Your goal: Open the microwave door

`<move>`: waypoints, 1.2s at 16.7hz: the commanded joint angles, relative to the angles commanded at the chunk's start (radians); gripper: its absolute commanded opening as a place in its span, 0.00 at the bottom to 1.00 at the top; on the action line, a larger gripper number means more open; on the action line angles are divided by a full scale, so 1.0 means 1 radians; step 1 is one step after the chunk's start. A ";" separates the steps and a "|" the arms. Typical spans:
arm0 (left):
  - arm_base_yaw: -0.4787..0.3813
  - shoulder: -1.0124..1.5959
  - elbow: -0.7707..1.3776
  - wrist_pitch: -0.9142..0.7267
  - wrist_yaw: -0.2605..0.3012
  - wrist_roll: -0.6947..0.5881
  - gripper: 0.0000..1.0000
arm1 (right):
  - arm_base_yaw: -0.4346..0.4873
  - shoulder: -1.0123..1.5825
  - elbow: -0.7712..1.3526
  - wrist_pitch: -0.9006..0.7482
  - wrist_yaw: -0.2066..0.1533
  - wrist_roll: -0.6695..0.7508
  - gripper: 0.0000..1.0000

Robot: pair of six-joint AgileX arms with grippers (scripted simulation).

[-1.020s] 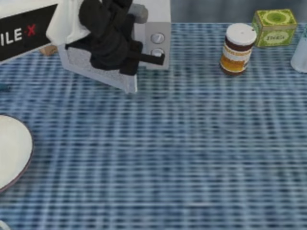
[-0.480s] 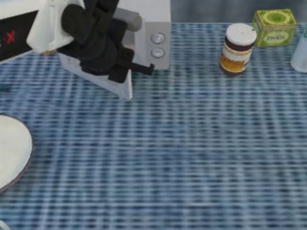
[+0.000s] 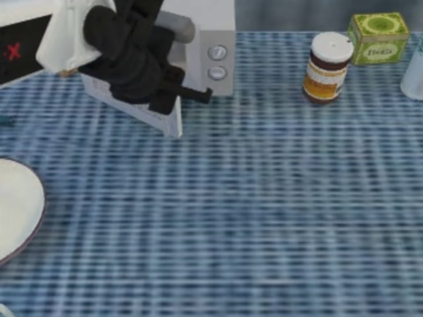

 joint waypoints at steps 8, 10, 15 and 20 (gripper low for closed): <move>0.000 0.000 0.000 0.000 0.000 0.000 0.00 | 0.000 0.000 0.000 0.000 0.000 0.000 1.00; 0.000 0.000 0.000 0.000 0.000 0.000 0.00 | 0.000 0.000 0.000 0.000 0.000 0.000 1.00; 0.000 0.000 0.000 0.000 0.000 0.000 0.00 | 0.000 0.000 0.000 0.000 0.000 0.000 1.00; 0.006 -0.013 -0.020 0.004 0.018 0.029 0.00 | 0.000 0.000 0.000 0.000 0.000 0.000 1.00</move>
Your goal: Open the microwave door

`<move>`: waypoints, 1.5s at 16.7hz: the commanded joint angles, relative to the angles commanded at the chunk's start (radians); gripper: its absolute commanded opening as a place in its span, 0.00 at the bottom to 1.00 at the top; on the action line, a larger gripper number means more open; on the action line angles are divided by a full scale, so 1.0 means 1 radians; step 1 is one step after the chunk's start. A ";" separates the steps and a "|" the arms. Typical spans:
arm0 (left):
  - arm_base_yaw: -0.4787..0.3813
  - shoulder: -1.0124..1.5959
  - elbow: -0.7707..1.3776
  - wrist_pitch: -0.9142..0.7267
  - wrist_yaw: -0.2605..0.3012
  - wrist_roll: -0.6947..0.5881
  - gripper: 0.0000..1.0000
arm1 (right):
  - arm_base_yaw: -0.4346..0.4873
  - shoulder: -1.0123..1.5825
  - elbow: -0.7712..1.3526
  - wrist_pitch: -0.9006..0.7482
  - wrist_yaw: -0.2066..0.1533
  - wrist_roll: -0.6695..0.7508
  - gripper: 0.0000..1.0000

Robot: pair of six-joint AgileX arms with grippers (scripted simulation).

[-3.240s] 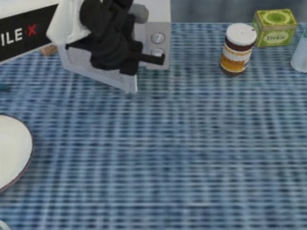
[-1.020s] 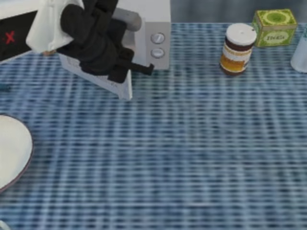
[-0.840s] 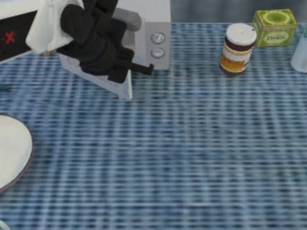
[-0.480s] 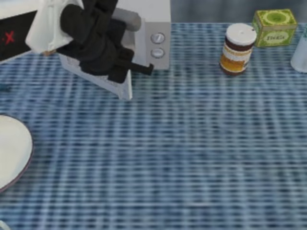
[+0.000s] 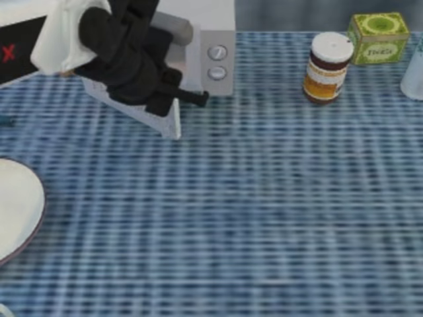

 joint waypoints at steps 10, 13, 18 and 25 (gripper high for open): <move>0.042 -0.058 -0.069 0.010 0.067 0.116 0.00 | 0.000 0.000 0.000 0.000 0.000 0.000 1.00; 0.042 -0.058 -0.069 0.010 0.067 0.116 0.00 | 0.000 0.000 0.000 0.000 0.000 0.000 1.00; 0.042 -0.058 -0.069 0.010 0.067 0.116 0.00 | 0.000 0.000 0.000 0.000 0.000 0.000 1.00; 0.042 -0.058 -0.069 0.010 0.067 0.116 0.00 | 0.000 0.000 0.000 0.000 0.000 0.000 1.00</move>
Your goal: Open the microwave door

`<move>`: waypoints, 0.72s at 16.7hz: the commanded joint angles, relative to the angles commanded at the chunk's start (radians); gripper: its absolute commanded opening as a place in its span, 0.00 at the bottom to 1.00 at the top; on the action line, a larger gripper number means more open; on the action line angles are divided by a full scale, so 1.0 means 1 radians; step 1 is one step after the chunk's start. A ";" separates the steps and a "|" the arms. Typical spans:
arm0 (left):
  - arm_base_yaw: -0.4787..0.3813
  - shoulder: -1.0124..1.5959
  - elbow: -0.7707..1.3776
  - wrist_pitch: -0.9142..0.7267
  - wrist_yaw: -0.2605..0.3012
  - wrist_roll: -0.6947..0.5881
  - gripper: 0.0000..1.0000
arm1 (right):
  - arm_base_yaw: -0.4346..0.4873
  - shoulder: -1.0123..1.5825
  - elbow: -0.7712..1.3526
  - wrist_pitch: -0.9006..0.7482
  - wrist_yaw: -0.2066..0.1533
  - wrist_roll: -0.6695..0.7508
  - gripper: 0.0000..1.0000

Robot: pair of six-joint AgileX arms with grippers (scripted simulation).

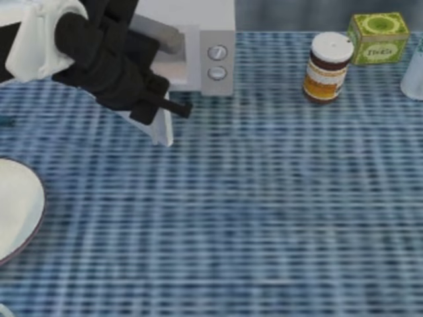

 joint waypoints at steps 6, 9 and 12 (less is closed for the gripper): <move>0.000 0.000 0.000 0.000 0.000 0.000 0.00 | 0.000 0.000 0.000 0.000 0.000 0.000 1.00; 0.001 -0.003 -0.006 0.001 0.013 0.012 0.00 | 0.000 0.000 0.000 0.000 0.000 0.000 1.00; 0.027 -0.023 -0.035 -0.007 0.047 0.078 0.00 | 0.000 0.000 0.000 0.000 0.000 0.000 1.00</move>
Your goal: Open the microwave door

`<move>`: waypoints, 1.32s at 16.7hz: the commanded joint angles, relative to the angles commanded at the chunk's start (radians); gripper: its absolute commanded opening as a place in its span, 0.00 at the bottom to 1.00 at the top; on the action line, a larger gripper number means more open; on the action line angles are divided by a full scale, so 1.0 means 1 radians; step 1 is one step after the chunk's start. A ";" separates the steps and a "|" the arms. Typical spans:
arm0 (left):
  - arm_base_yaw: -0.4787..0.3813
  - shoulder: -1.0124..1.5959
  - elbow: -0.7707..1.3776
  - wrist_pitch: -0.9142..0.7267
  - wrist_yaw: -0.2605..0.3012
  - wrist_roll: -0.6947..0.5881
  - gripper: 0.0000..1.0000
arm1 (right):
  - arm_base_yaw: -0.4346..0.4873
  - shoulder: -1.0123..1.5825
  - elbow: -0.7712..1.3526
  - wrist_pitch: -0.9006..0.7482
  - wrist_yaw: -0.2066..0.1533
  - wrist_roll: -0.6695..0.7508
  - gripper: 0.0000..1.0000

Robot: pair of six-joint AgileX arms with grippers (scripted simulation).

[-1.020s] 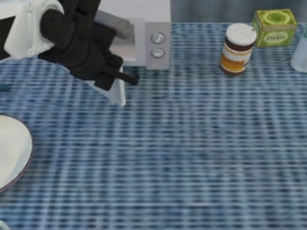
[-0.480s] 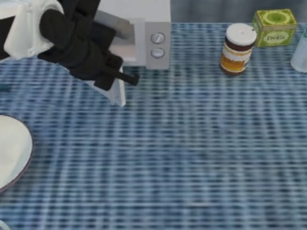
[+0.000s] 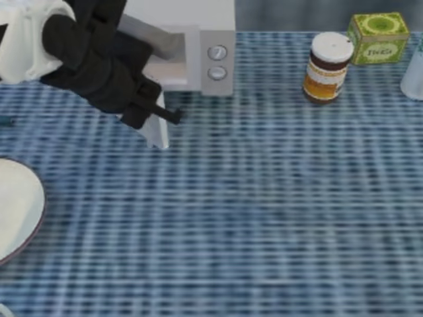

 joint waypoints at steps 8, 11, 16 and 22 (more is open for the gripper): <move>0.034 -0.035 -0.031 -0.003 0.046 0.086 0.00 | 0.000 0.000 0.000 0.000 0.000 0.000 1.00; 0.034 -0.035 -0.031 -0.003 0.046 0.086 0.00 | 0.000 0.000 0.000 0.000 0.000 0.000 1.00; 0.034 -0.035 -0.031 -0.003 0.046 0.086 0.00 | 0.000 0.000 0.000 0.000 0.000 0.000 1.00; 0.034 -0.035 -0.031 -0.003 0.046 0.086 0.00 | 0.000 0.000 0.000 0.000 0.000 0.000 1.00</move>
